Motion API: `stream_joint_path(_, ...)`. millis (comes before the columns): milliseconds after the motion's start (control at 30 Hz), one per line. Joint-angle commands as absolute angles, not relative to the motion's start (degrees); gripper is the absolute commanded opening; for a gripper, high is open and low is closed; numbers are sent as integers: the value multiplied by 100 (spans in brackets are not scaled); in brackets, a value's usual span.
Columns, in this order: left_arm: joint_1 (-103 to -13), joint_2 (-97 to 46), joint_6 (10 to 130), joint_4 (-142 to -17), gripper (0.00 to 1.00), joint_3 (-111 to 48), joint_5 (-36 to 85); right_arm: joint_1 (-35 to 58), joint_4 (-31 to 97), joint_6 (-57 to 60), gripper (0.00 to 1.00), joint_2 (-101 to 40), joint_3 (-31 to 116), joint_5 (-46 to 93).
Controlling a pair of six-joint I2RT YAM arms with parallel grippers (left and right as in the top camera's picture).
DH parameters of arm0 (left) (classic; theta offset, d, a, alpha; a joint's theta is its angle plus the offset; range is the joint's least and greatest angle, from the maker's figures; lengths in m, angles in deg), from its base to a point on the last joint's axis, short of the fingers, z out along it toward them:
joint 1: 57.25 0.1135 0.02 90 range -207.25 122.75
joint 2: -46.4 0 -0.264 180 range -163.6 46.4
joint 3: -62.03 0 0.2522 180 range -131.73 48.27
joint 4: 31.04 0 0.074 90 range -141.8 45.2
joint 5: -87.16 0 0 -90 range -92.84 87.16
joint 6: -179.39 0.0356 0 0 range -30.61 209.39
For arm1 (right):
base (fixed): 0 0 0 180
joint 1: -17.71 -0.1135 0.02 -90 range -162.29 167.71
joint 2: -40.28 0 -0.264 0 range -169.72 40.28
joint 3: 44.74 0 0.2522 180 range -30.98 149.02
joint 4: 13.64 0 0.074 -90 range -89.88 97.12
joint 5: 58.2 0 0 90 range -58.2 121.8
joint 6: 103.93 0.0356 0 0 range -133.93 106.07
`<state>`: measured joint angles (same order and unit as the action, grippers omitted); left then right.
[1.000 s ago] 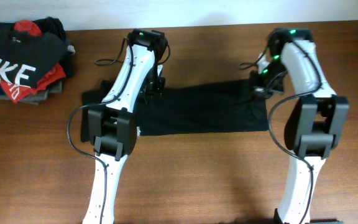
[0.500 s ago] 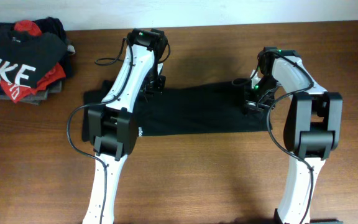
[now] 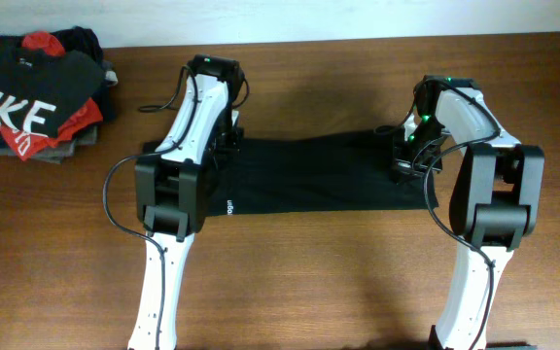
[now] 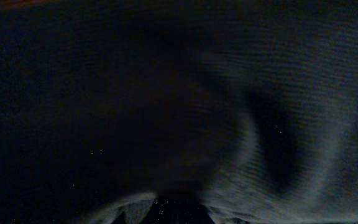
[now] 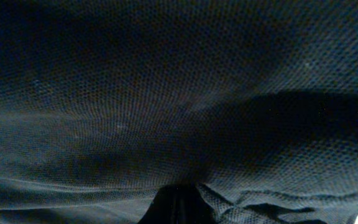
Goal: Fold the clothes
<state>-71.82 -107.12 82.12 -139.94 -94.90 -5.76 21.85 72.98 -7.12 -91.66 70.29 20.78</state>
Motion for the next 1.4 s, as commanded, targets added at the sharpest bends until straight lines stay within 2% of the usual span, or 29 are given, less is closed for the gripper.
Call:
stream_joint_path(0, -6913, -10961, 8260, -14007, 1, -9519, -700, 2275, 7329, -747, 4, -9242, 6957, 2862)
stream_joint_path(200, -6671, -10961, 8262, -14133, 0, -9519, -722, 2364, 7858, -749, 5, -9240, 7611, 2980)
stream_joint_path(233, -6666, -10961, 8262, -14144, 1, -9519, -724, 2375, 7956, -756, 8, -9240, 7768, 3007)
stream_joint_path(267, -6655, -10961, 8262, -14151, 0, -9519, -727, 2380, 8035, -832, 20, -9240, 7917, 3146)
stream_joint_path(333, -6655, -10961, 8262, -14151, 1, -9519, -724, 2384, 8081, -928, 24, -9240, 7961, 3315)
stream_joint_path(567, -6625, -10961, 8260, -14153, 0, -9519, -1017, 2391, 7985, -900, 16, -9242, 7950, 3363)
stream_joint_path(667, -6622, -10961, 8260, -14153, 1, -9582, -1017, 2412, 7993, -618, 9, -9242, 7961, 3457)
stream_joint_path(867, -6668, -10598, 8170, -14155, 0, -10260, -910, 2524, 8586, -528, 10, -9240, 8520, 3581)
stream_joint_path(933, -6679, -10318, 8170, -14153, 1, -10485, -912, 2592, 8918, -526, 15, -9240, 8881, 3688)
stream_joint_path(967, -6684, -10185, 8170, -14153, 3, -10559, -912, 2635, 9064, -528, 20, -9240, 9060, 3704)
stream_joint_path(1000, -6692, -10060, 8170, -14153, 10, -10614, -910, 2690, 9178, -530, 34, -9240, 9224, 3704)
stream_joint_path(1033, -6701, -9916, 8170, -14153, 27, -10657, -904, 2751, 9252, -535, 61, -9240, 9348, 3704)
stream_joint_path(1067, -6714, -9807, 8175, -14153, 58, -10664, -864, 2817, 9287, -570, 74, -9240, 9432, 3702)
stream_joint_path(1100, -6723, -9710, 8173, -14153, 77, -10664, -797, 2878, 9283, -629, 85, -9240, 9462, 3688)
stream_joint_path(1133, -6738, -9627, 8175, -14153, 87, -10664, -679, 2957, 9246, -773, 93, -9240, 9460, 3658)
stream_joint_path(1167, -6751, -9582, 8175, -14153, 97, -10662, -560, 3042, 9204, -992, 95, -9242, 9453, 3590)
stream_joint_path(1233, -6760, -9542, 8173, -14153, 99, -10664, -381, 3204, 9023, -1551, 99, -9244, 9331, 3153)
stream_joint_path(1367, -6760, -9564, 8175, -14151, 99, -10651, -346, 3619, 8824, -2685, 100, -9273, 9034, 1442)
